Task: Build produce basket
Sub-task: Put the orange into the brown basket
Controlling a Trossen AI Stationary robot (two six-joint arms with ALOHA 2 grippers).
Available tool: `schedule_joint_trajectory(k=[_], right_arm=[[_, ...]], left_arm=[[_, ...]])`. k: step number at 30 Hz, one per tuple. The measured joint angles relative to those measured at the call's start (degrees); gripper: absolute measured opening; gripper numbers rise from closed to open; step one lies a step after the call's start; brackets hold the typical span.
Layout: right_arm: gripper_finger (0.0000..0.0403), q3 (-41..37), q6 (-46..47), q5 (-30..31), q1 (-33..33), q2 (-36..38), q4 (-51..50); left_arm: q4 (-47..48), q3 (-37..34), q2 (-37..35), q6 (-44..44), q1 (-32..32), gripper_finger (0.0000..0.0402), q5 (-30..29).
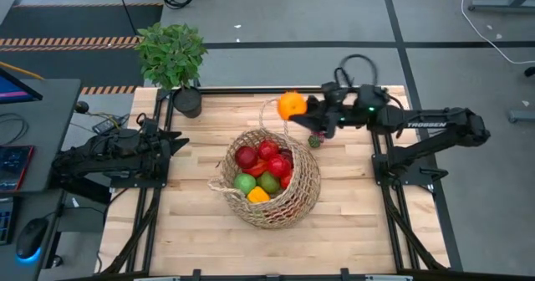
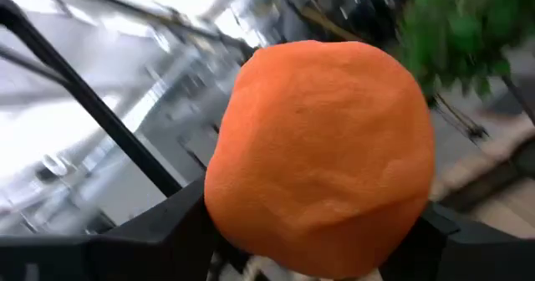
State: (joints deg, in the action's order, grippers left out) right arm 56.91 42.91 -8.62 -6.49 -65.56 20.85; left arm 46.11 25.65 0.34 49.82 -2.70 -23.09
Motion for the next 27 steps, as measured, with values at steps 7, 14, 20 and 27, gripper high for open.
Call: schedule_joint_trajectory(k=[7, 14, 20, 27], right_arm=[[0.0262, 15.97, -5.58, 0.24, 2.71, -8.47, -27.79], [0.0262, 30.76, -15.66, 0.24, 5.44, -17.65, -47.59], [0.0262, 39.33, -33.54, 3.37, 8.72, -23.65, -54.2], [0.0263, 41.75, -58.9, 11.21, 12.87, -26.6, -54.59]], left_arm=[[0.0, 0.0, 0.0, 0.0, 0.0, 0.039, 0.0], [0.0, 0.0, 0.0, 0.0, 0.0, 0.039, -0.02], [0.0, 0.0, 0.0, 0.0, 0.0, 0.039, -0.02], [0.0, 0.0, 0.0, -0.02, 0.0, 0.039, 0.0]])
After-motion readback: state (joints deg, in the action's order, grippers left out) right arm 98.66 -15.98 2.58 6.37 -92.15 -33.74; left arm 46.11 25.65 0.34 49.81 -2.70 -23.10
